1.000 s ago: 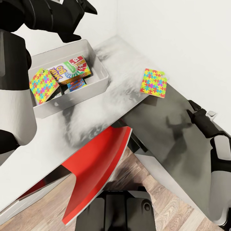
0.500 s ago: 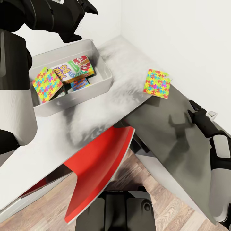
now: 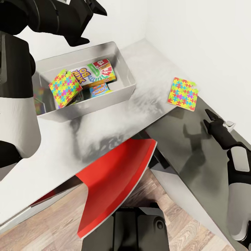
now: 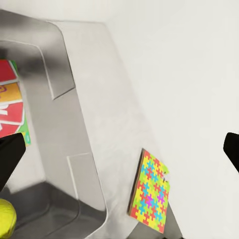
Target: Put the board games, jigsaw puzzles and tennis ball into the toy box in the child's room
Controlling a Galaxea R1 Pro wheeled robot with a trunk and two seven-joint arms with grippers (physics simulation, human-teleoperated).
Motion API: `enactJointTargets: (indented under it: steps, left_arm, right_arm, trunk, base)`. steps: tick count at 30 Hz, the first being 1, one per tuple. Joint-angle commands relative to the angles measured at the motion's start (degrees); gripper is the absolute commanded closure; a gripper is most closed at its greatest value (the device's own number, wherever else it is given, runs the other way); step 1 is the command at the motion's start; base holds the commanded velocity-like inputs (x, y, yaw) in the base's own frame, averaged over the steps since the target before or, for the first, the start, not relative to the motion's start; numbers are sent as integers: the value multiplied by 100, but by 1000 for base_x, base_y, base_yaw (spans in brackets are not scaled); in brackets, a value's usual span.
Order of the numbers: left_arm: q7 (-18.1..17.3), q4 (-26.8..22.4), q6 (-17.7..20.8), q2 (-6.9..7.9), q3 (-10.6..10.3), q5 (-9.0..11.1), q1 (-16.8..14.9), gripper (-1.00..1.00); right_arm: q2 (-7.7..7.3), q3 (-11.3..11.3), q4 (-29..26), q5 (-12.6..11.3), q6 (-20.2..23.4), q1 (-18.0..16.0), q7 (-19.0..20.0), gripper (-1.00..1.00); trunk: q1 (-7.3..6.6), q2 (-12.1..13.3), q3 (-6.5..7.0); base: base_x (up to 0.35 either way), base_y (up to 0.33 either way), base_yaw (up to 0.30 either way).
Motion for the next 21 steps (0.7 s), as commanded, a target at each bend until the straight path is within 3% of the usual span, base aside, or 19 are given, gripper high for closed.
enactJointTargets:
  steps: [1,21]
  left_arm:
    - [51,-2,7,-3,-5,42,-6,-100]
    - [51,-1,7,-37,-5,40,-6,-100]
  right_arm:
    - [2,-9,11,-38,46,-4,2,-100]
    - [-20,-19,145,-30,38,-6,-2,-100]
  trunk:
    - [3,-9,-7]
    - [3,-9,-6]
  base:
    - [0,0,64]
    - [0,0,22]
